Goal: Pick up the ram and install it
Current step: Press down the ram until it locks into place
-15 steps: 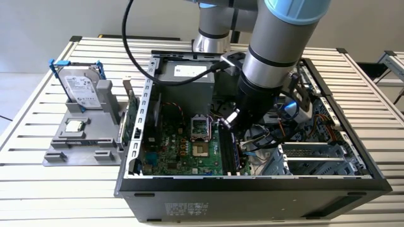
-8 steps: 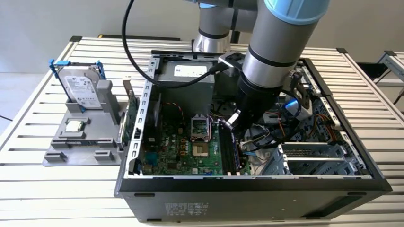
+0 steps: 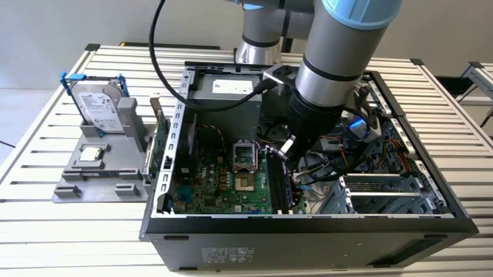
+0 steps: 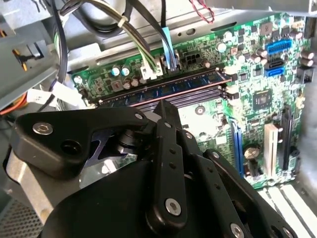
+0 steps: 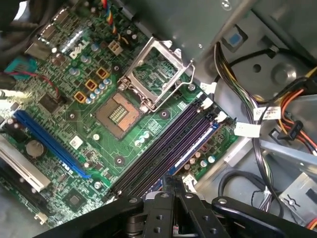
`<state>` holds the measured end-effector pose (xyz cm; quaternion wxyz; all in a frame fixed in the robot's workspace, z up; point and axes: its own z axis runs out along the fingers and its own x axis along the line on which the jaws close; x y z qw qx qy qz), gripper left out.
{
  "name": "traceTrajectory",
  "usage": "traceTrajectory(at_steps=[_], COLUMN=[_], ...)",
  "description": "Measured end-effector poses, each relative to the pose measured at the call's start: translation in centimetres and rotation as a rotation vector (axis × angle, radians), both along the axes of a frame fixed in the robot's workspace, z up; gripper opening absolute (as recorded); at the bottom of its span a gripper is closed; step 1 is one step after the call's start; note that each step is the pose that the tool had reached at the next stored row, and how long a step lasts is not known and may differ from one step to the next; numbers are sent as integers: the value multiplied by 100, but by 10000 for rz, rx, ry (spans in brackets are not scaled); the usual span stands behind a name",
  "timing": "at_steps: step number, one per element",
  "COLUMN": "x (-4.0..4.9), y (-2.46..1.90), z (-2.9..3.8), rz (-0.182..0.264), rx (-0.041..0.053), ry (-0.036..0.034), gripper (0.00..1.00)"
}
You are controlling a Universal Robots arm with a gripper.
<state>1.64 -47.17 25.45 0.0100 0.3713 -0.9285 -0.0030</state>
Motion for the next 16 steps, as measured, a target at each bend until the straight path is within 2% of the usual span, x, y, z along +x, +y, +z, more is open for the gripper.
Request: traceTrajectory(at_steps=[16], x=[0], y=[26], z=[-4], rz=[1998], rx=[1], ry=[4], gripper=[0])
